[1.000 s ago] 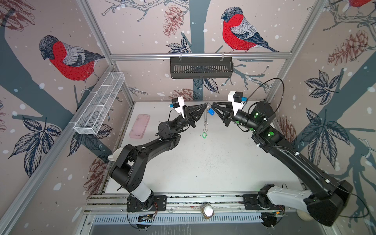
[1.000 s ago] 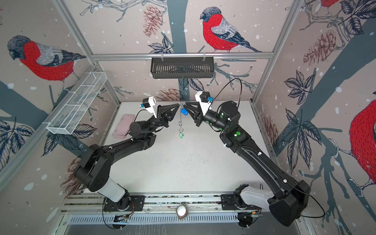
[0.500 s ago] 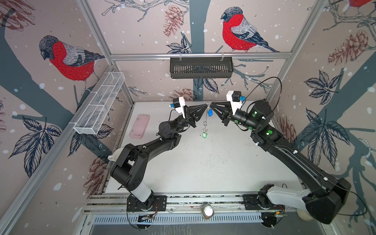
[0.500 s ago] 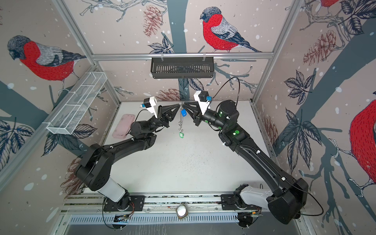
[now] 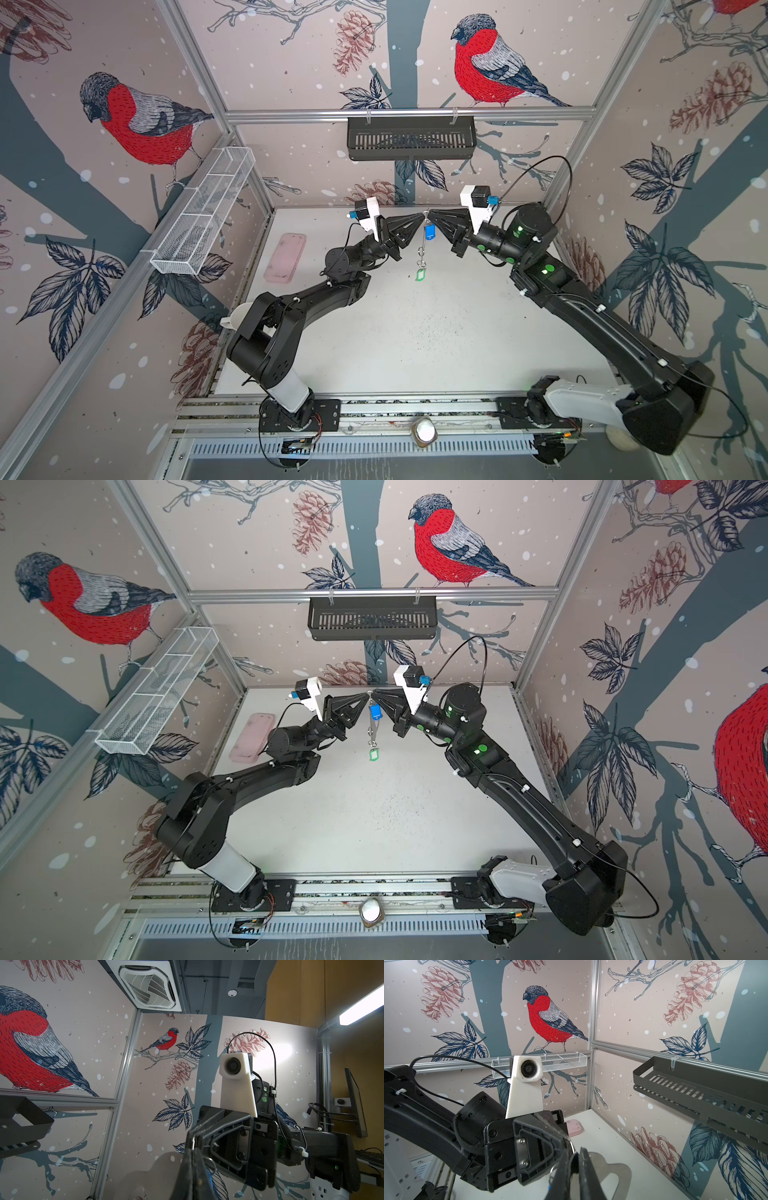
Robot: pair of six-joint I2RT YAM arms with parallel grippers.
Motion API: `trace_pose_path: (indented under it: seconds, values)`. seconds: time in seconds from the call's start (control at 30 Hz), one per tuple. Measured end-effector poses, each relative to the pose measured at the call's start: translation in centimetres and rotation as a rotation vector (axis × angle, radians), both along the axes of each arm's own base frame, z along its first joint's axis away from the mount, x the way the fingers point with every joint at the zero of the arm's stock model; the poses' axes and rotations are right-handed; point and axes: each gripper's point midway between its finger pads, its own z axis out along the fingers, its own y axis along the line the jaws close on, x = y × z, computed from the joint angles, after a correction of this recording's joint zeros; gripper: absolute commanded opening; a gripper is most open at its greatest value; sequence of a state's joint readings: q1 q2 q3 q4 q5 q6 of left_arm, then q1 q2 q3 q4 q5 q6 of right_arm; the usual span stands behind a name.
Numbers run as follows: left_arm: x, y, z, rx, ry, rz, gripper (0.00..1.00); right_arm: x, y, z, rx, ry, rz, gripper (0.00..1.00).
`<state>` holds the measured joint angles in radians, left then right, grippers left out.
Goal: Attach keys to a key ring
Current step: Insert the key into the keyring.
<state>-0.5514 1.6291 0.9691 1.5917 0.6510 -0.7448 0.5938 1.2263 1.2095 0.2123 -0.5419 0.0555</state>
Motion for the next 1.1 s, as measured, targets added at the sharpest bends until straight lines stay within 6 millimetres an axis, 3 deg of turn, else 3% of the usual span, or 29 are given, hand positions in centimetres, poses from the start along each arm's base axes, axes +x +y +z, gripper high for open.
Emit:
trace_pose_path:
  seconds: [0.13, 0.5, 0.83, 1.03, 1.1]
  values:
    - [0.04, 0.03, 0.03, -0.003, 0.006, -0.001, 0.0, 0.1, 0.02, 0.03, 0.0, 0.0, -0.001, 0.07]
    - [0.01, 0.05, 0.08, -0.005, 0.004, -0.002, 0.0, 0.19, 0.32, 0.02, -0.002, 0.003, 0.017, 0.11]
    - [-0.05, 0.15, 0.4, -0.019, -0.004, -0.005, 0.0, -0.23, 0.43, 0.4, 0.008, 0.009, 0.042, 0.0]
    - [0.08, 0.17, 0.35, -0.02, -0.006, -0.004, 0.0, -0.29, 0.46, 0.31, 0.013, 0.016, 0.049, 0.0]
    - [0.24, 0.31, 0.28, -0.016, -0.007, -0.001, 0.04, -0.26, 0.48, 0.18, 0.019, 0.027, 0.051, 0.0]
